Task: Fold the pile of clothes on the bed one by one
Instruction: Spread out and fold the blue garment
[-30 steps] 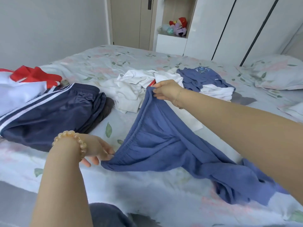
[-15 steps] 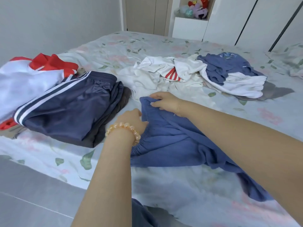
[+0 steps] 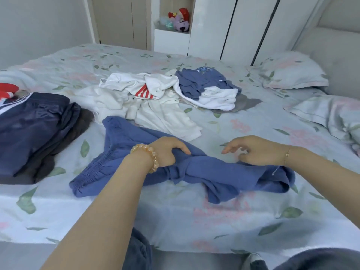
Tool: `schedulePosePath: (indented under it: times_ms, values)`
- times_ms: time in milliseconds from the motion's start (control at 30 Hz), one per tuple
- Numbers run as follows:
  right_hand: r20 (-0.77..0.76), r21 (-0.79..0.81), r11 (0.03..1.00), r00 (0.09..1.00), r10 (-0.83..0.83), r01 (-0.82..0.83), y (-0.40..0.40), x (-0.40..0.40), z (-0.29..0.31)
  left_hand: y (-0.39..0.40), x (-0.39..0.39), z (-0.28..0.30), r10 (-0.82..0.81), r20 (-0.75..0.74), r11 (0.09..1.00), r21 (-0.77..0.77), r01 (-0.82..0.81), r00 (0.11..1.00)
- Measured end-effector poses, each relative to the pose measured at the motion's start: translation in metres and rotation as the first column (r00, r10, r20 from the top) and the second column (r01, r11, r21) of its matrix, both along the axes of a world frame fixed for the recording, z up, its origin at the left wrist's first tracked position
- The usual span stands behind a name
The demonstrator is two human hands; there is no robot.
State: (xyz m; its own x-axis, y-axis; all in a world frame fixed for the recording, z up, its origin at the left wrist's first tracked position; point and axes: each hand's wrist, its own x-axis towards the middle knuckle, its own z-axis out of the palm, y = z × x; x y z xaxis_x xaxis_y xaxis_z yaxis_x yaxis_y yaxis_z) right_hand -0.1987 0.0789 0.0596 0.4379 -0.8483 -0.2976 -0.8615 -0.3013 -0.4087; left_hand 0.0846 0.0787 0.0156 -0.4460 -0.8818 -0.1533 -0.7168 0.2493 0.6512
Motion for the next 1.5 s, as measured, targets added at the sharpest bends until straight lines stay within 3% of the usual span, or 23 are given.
schedulePosePath:
  times_ms: [67,133,233,333,400,500,567,633,733,833,933,1033,1100,1200,1300,1400,1467,1500]
  values:
    - [-0.046,0.048,0.999,0.999,-0.018,0.02,0.013,-0.03,-0.004,-0.004,-0.01,-0.004,-0.036,0.068,0.997,0.068,0.031,0.997]
    - [-0.097,0.021,1.0,0.995,0.012,-0.01,0.02,-0.055,-0.016,-0.008,-0.016,-0.005,-0.011,0.056,1.0,0.03,0.01,0.998]
    - [-0.124,-0.204,0.978,0.992,0.015,-0.04,0.024,-0.081,-0.036,-0.017,-0.019,-0.007,0.054,-0.012,0.995,-0.084,-0.055,0.998]
    - [-0.081,-0.628,0.775,0.996,0.034,-0.077,0.035,-0.093,-0.039,-0.026,-0.026,-0.008,0.167,-0.119,0.972,-0.146,-0.184,0.979]
    - [-0.017,-0.774,0.632,0.998,0.058,-0.05,0.047,-0.096,-0.035,-0.034,-0.035,-0.008,0.276,-0.18,0.926,-0.214,-0.311,0.944]
    - [-0.009,-0.792,0.605,0.993,0.117,-0.078,0.07,-0.094,-0.037,-0.041,-0.051,-0.009,0.369,-0.255,0.883,-0.203,-0.422,0.894]
    - [-0.085,-0.797,0.585,0.986,0.141,-0.152,0.083,-0.093,-0.045,-0.044,-0.058,-0.011,0.352,-0.302,0.897,-0.164,-0.411,0.886]
    - [-0.076,-0.807,0.581,0.994,0.078,-0.107,0.087,-0.098,-0.05,-0.046,-0.061,-0.012,0.318,-0.307,0.916,-0.145,-0.374,0.897]
    - [0.062,-0.743,0.667,0.998,-0.024,0.063,0.078,-0.111,-0.048,-0.051,-0.062,-0.01,0.304,-0.355,0.915,-0.148,-0.374,0.884]
    - [0.161,-0.617,0.786,0.983,0.083,0.035,0.071,-0.116,-0.046,-0.053,-0.06,-0.003,0.323,-0.422,0.888,-0.175,-0.425,0.847]
    - [0.127,-0.668,0.74,0.966,0.224,-0.084,0.076,-0.101,-0.045,-0.056,-0.056,-0.001,0.404,-0.426,0.824,-0.215,-0.524,0.81]
    - [-0.063,-0.741,0.624,0.952,0.299,-0.246,0.083,-0.093,-0.047,-0.06,-0.05,-0.006,0.546,-0.394,0.737,-0.193,-0.648,0.739]
    - [-0.187,-0.7,0.616,0.924,0.333,-0.363,0.085,-0.093,-0.053,-0.065,-0.044,-0.012,0.651,-0.388,0.662,-0.132,-0.738,0.653]
    - [-0.241,-0.501,0.758,0.908,0.342,-0.418,0.092,-0.098,-0.064,-0.071,-0.039,-0.019,0.754,-0.362,0.573,-0.045,-0.818,0.548]
    - [-0.178,-0.284,0.927,0.963,0.2,-0.245,0.102,-0.095,-0.055,-0.074,-0.038,-0.018,0.78,-0.371,0.542,-0.002,-0.84,0.504]
    - [0.018,0.066,0.996,0.999,0.051,-0.052,0.101,-0.088,-0.033,-0.076,-0.042,-0.017,0.716,-0.335,0.652,0.01,-0.758,0.612]
    - [0.18,0.08,0.996,0.982,-0.062,0.048,0.091,-0.082,-0.023,-0.073,-0.05,-0.017,0.6,-0.293,0.773,-0.026,-0.634,0.744]
    - [0.245,-0.013,0.994,0.965,-0.098,0.105,0.082,-0.083,-0.022,-0.069,-0.054,-0.016,0.51,-0.248,0.825,-0.129,-0.55,0.824]
